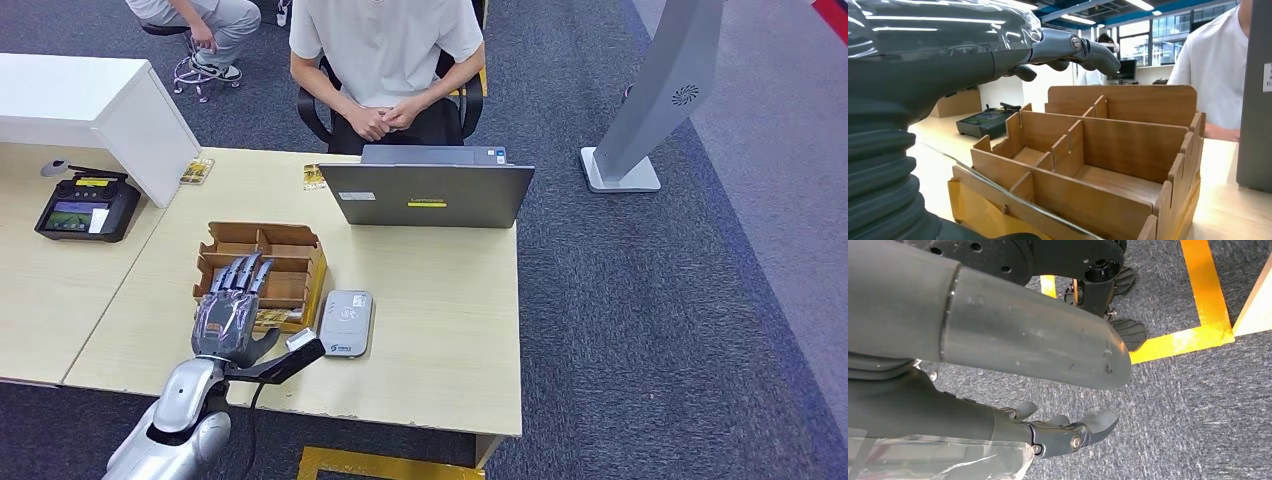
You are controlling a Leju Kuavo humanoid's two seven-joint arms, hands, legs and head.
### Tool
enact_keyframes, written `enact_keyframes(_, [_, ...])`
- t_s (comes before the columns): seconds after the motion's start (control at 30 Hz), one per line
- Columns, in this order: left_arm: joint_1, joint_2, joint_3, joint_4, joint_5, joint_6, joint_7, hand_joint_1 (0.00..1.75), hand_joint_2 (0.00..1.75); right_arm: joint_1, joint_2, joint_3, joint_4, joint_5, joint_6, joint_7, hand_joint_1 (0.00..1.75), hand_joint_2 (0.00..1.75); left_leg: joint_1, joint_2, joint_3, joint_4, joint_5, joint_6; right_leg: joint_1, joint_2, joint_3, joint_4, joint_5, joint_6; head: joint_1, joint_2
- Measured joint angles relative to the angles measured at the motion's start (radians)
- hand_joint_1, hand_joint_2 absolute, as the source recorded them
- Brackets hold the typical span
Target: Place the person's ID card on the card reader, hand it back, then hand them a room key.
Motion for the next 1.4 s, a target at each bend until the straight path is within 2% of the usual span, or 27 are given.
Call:
enact_keyframes(0.13, [0.001,0.000,0.000,0.000,0.002,-0.012,0.004,1.75,1.75,0.000,0.000,0.000,0.000,0.000,0.001,0.000,0.00,0.00,0.000,0.000,0.000,0.000,0.000,0.000,0.000,0.000,0.000,0.000,0.000,0.000,0.000,0.000])
enact_keyframes(0.4, [0.000,0.005,0.000,0.000,0.037,-0.109,0.006,1.75,1.75,0.000,0.000,-0.004,0.000,0.003,0.006,0.000,0.00,0.00,0.000,0.000,0.000,0.000,0.000,0.000,0.000,0.000,0.000,0.000,0.000,0.000,0.000,0.000])
enact_keyframes(0.7, [-0.022,0.012,0.000,0.000,0.076,-0.163,-0.005,1.75,1.75,0.003,0.000,-0.007,0.000,0.005,0.009,0.000,0.00,0.00,0.000,0.000,0.000,0.000,0.000,0.000,0.000,0.000,0.000,0.000,0.000,0.000,0.000,0.000])
enact_keyframes(1.2, [-0.029,0.018,0.000,0.001,0.100,-0.169,-0.008,1.75,1.75,0.005,0.000,-0.008,0.000,0.011,0.011,0.001,0.00,0.00,0.000,0.000,0.000,0.000,0.000,0.000,0.000,0.000,0.000,0.000,0.000,0.000,0.000,0.000])
enact_keyframes(1.4, [-0.029,0.018,0.000,0.001,0.114,-0.139,-0.015,1.75,1.75,0.005,0.000,-0.009,0.000,0.017,0.010,0.002,0.00,0.00,0.000,0.000,0.000,0.000,0.000,0.000,0.000,0.000,0.000,0.000,0.000,0.000,0.000,0.000])
